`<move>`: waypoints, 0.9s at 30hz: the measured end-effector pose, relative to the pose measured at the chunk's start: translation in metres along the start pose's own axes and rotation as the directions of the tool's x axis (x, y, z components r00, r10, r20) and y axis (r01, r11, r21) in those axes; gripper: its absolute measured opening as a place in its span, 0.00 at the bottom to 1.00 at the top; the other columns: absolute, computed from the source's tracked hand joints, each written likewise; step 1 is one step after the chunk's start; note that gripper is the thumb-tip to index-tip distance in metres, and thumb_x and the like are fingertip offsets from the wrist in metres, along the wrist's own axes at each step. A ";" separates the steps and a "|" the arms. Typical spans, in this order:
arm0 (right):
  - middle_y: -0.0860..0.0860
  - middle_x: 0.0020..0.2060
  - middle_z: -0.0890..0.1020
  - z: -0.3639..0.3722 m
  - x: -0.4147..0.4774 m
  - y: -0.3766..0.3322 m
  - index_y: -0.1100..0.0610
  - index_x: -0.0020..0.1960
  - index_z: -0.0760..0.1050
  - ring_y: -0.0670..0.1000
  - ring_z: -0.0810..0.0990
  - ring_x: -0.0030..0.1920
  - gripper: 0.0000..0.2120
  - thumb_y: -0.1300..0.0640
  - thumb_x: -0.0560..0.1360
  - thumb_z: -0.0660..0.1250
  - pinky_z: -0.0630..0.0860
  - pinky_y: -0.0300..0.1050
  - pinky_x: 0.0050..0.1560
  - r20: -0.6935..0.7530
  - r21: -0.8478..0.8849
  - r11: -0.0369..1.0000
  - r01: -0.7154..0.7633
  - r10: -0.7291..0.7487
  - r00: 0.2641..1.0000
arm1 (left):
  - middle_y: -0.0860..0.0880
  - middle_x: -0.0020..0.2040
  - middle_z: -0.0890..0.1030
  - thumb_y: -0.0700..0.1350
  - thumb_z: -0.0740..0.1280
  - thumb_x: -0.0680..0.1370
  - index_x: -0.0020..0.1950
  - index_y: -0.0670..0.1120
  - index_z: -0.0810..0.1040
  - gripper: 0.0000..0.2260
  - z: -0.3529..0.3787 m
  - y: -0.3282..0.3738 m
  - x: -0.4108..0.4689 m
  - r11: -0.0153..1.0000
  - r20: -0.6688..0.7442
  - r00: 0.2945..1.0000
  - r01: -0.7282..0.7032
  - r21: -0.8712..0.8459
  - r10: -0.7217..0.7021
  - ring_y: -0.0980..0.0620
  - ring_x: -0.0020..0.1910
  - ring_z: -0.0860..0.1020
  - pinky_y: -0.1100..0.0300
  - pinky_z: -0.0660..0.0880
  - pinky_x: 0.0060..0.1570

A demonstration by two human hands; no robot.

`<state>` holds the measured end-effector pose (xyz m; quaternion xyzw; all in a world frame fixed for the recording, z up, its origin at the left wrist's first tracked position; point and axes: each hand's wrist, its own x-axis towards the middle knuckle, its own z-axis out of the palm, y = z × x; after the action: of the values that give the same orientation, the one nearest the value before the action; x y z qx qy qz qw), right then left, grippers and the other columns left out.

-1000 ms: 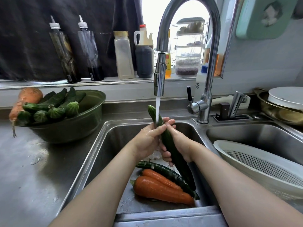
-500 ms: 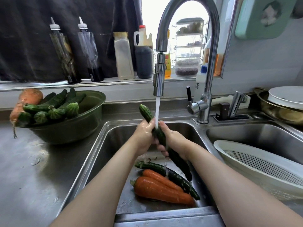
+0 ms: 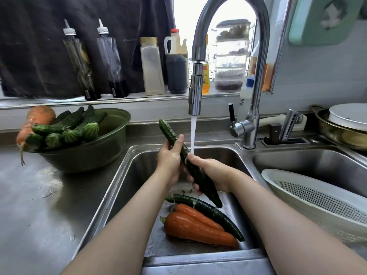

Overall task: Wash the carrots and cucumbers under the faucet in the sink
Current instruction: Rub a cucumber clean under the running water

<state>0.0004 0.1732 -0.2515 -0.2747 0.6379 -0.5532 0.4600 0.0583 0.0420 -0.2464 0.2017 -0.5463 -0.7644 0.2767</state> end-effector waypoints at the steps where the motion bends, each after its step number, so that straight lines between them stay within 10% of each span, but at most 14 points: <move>1: 0.52 0.32 0.75 0.002 0.001 0.000 0.57 0.50 0.75 0.52 0.73 0.29 0.30 0.30 0.81 0.53 0.73 0.44 0.32 -0.054 -0.032 0.999 0.010 -0.012 0.998 | 0.42 0.46 0.82 0.53 0.67 0.83 0.54 0.45 0.79 0.11 0.000 0.002 -0.002 1.000 0.060 0.998 0.015 0.018 -0.016 0.43 0.39 0.81 0.56 0.76 0.30; 7: 0.54 0.26 0.70 -0.004 -0.009 -0.003 0.59 0.43 0.73 0.51 0.67 0.22 0.33 0.30 0.81 0.49 0.67 0.38 0.24 -0.197 0.013 0.997 0.080 -0.076 0.977 | 0.37 0.57 0.82 0.39 0.60 0.85 0.69 0.38 0.75 0.13 -0.009 0.009 -0.005 0.997 0.446 0.891 0.068 0.038 -0.078 0.44 0.51 0.83 0.50 0.82 0.48; 13: 0.55 0.34 0.77 -0.002 0.000 -0.008 0.60 0.54 0.74 0.52 0.74 0.29 0.21 0.43 0.86 0.54 0.71 0.41 0.24 -0.134 0.167 0.969 0.179 -0.158 0.978 | 0.43 0.46 0.85 0.42 0.74 0.77 0.56 0.38 0.81 0.11 -0.003 0.008 0.001 0.997 0.069 0.997 -0.037 -0.063 0.042 0.45 0.45 0.83 0.52 0.82 0.49; 18: 0.53 0.37 0.76 0.007 0.005 -0.001 0.57 0.48 0.74 0.49 0.74 0.29 0.13 0.48 0.84 0.63 0.73 0.43 0.28 -0.146 -0.083 0.980 0.183 -0.194 0.970 | 0.47 0.46 0.87 0.44 0.79 0.73 0.53 0.44 0.84 0.11 -0.009 0.004 0.005 0.994 -0.080 0.990 -0.111 0.024 0.113 0.49 0.46 0.84 0.54 0.81 0.50; 21: 0.51 0.31 0.75 0.020 0.005 -0.007 0.56 0.47 0.73 0.49 0.70 0.25 0.23 0.34 0.81 0.60 0.69 0.41 0.26 -0.257 -0.128 0.984 0.125 -0.154 0.954 | 0.46 0.43 0.86 0.51 0.74 0.78 0.52 0.43 0.83 0.11 -0.007 0.001 0.001 0.997 -0.016 1.000 -0.008 0.074 0.009 0.47 0.38 0.82 0.54 0.78 0.38; 27: 0.53 0.25 0.72 0.024 0.003 -0.011 0.57 0.43 0.72 0.52 0.69 0.21 0.35 0.26 0.79 0.49 0.68 0.40 0.26 -0.243 0.007 0.999 0.037 -0.034 0.970 | 0.38 0.63 0.82 0.44 0.58 0.86 0.71 0.36 0.73 0.17 -0.009 0.009 -0.002 0.976 0.343 0.926 0.199 -0.088 -0.158 0.42 0.63 0.82 0.49 0.82 0.56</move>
<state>0.0189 0.1565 -0.2408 -0.2137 0.6811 -0.5944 0.3703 0.0671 0.0348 -0.2408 0.1010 -0.5171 -0.8413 0.1210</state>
